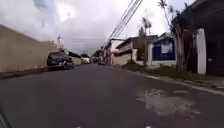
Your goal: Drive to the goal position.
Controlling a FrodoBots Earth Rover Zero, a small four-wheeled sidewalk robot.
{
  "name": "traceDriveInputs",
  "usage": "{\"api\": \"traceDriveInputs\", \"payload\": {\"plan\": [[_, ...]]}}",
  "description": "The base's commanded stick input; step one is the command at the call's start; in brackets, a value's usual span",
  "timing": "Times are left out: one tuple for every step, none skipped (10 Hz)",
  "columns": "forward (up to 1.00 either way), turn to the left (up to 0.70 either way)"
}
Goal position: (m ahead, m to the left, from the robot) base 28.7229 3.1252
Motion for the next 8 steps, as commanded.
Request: {"api": "traceDriveInputs", "payload": {"plan": [[1.00,0.00],[1.00,0.00],[1.00,0.00],[1.00,0.00],[1.00,0.00],[1.00,0.00],[1.00,0.00],[1.00,0.00]]}}
